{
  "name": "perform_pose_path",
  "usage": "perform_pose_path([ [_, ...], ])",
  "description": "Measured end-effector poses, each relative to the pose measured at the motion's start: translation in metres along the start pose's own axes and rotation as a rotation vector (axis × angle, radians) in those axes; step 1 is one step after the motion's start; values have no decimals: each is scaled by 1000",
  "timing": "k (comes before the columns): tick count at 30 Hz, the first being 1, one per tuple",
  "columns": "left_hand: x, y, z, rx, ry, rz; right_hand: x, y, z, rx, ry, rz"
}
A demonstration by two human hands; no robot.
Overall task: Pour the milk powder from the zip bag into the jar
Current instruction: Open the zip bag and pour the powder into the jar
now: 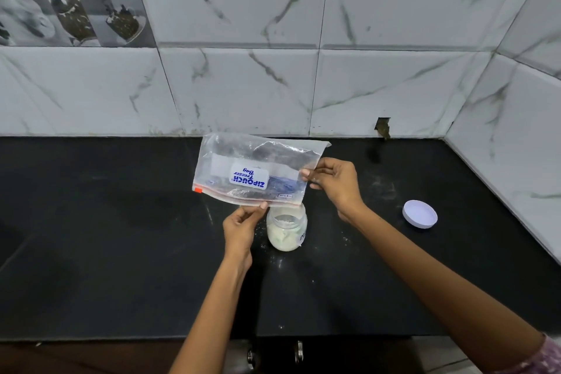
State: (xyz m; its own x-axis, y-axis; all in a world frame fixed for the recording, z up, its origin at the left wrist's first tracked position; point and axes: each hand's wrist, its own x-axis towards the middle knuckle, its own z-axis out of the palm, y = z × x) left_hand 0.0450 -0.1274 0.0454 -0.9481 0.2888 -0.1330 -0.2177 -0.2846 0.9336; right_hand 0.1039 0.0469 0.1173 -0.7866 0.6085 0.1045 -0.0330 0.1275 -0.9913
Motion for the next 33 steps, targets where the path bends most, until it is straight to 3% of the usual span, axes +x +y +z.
perform_pose_path([
  [4,0,0,1,5,34,-23,-9,9,5,-59,-75,-11],
  [13,-1,0,3,28,31,-53,-4,0,-1,-24,-3,-43],
  [18,3,10,-2,55,275,-78,6,-13,-5,-116,28,-110],
  [23,3,44,-5,431,380,252,20,-37,-11,-256,16,-223],
  [29,18,98,10,819,227,744,27,-62,-10,-250,-10,-285],
  [33,28,126,21,1034,50,866,29,-75,-7,-238,-13,-311],
])
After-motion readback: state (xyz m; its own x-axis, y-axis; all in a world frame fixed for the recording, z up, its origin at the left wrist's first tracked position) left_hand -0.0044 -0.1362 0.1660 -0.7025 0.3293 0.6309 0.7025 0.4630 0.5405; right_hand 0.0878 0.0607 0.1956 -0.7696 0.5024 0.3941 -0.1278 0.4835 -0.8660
